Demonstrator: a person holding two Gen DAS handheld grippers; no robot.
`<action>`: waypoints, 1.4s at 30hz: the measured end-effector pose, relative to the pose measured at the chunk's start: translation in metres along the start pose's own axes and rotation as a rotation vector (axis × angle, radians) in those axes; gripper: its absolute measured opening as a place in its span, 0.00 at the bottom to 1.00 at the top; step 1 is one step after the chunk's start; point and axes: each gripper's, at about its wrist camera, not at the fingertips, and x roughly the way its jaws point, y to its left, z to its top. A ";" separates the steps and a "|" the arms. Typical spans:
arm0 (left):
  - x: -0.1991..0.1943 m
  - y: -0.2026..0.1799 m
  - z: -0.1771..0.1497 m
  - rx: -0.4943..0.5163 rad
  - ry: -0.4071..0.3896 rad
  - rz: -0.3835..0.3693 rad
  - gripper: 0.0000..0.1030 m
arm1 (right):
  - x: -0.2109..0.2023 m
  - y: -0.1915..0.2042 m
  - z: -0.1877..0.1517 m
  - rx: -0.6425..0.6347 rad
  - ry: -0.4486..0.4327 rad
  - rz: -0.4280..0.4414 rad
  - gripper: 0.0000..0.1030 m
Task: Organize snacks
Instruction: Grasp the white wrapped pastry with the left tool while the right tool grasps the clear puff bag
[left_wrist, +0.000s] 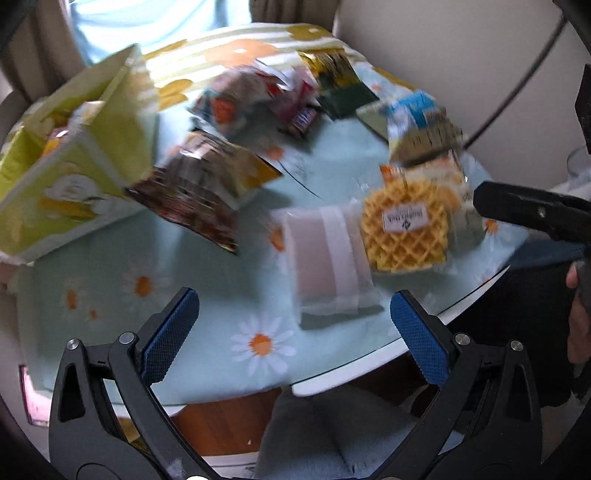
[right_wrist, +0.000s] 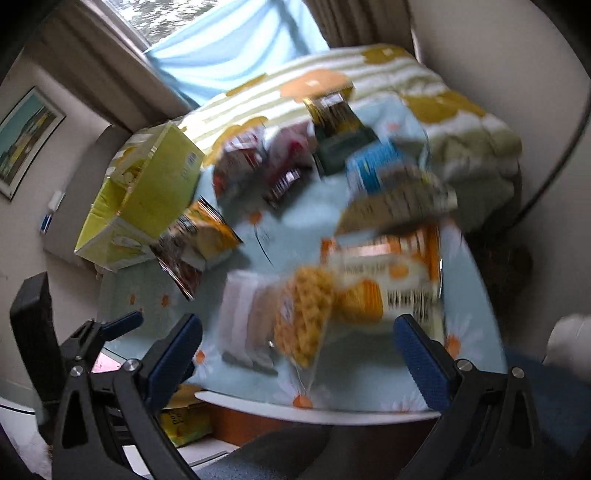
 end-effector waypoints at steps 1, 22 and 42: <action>0.006 -0.002 -0.001 0.004 -0.001 -0.010 0.99 | 0.003 -0.003 -0.004 0.015 0.006 0.005 0.97; 0.061 -0.027 0.003 0.093 -0.026 -0.025 0.93 | 0.080 -0.026 -0.023 0.202 0.080 0.174 0.46; 0.075 -0.027 0.017 0.117 -0.039 0.017 0.73 | 0.069 -0.038 -0.023 0.212 0.051 0.183 0.25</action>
